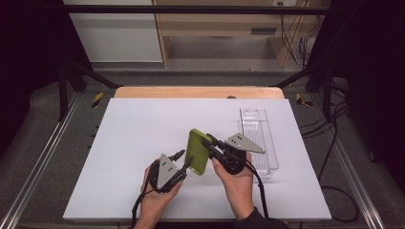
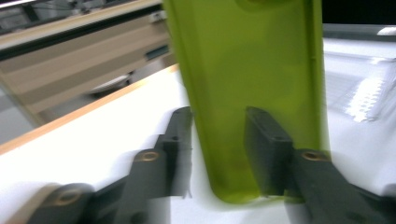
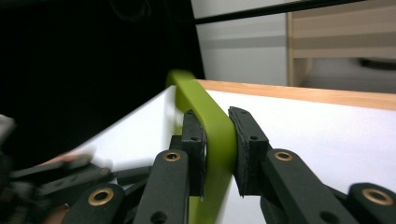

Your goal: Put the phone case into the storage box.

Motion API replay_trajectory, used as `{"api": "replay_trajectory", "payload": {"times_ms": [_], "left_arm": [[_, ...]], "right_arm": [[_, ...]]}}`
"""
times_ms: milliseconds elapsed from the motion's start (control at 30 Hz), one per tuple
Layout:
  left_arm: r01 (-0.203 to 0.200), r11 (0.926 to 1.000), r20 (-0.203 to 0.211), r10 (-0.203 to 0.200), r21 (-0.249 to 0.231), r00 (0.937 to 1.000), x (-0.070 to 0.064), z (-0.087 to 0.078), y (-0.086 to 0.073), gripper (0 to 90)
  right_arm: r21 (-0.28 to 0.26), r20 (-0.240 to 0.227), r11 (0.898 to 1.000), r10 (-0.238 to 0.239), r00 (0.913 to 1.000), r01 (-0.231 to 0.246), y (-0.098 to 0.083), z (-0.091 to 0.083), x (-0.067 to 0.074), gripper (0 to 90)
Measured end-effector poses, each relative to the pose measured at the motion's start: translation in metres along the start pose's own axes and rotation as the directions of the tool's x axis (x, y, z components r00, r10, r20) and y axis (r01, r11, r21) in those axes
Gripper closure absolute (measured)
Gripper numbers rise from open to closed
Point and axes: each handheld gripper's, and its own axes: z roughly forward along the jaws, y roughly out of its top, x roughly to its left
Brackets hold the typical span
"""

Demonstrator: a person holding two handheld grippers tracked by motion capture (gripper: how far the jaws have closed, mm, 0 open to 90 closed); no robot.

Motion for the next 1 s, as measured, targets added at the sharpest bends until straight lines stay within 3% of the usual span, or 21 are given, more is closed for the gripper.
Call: {"api": "replay_trajectory", "payload": {"times_ms": [67, 133, 200, 267, 567, 767, 1000], "left_arm": [[0.001, 0.9999, 0.008, -0.001, -0.015, 1.0000, -0.001, 0.002, 0.002, 42.7], [0.013, 0.9999, 0.025, -0.013, -0.007, 0.9996, -0.007, 0.004, 0.004, 36.1], [-0.009, 0.9999, 0.018, 0.009, -0.009, 0.9998, -0.010, 0.005, 0.004, 30.7], [0.014, 0.9999, 0.026, -0.014, 0.003, 0.9996, -0.010, 0.004, 0.002, 26.0], [0.098, 0.9951, -0.010, -0.098, 0.003, 0.9951, 0.015, -0.002, -0.003, 14.6], [0.120, 0.9928, -0.021, -0.120, -0.001, 0.9926, 0.035, -0.013, -0.005, 12.6], [0.167, 0.9859, 0.007, -0.167, -0.014, 0.9859, 0.064, -0.033, -0.015, 5.1]], "right_arm": [[0.012, -0.046, 0.998, 0.055, 0.9974, -0.054, -0.001, 0.003, -0.002, 76.8], [0.026, -0.031, 1.000, 0.010, 0.9995, -0.010, -0.001, 0.007, 0.000, 76.8], [0.022, -0.024, 1.000, 0.004, 0.9997, -0.003, 0.000, 0.009, 0.000, 76.9], [0.023, -0.014, 1.000, -0.004, 0.9999, 0.004, 0.002, 0.010, -0.003, 76.8], [0.027, 0.024, 0.999, -0.031, 0.9992, 0.030, 0.021, 0.007, -0.022, 76.8], [0.032, 0.053, 0.999, -0.045, 0.9976, 0.044, 0.032, 0.002, -0.038, 76.8], [0.026, 0.072, 0.997, -0.070, 0.9949, 0.068, 0.048, -0.005, -0.056, 76.8]]}}
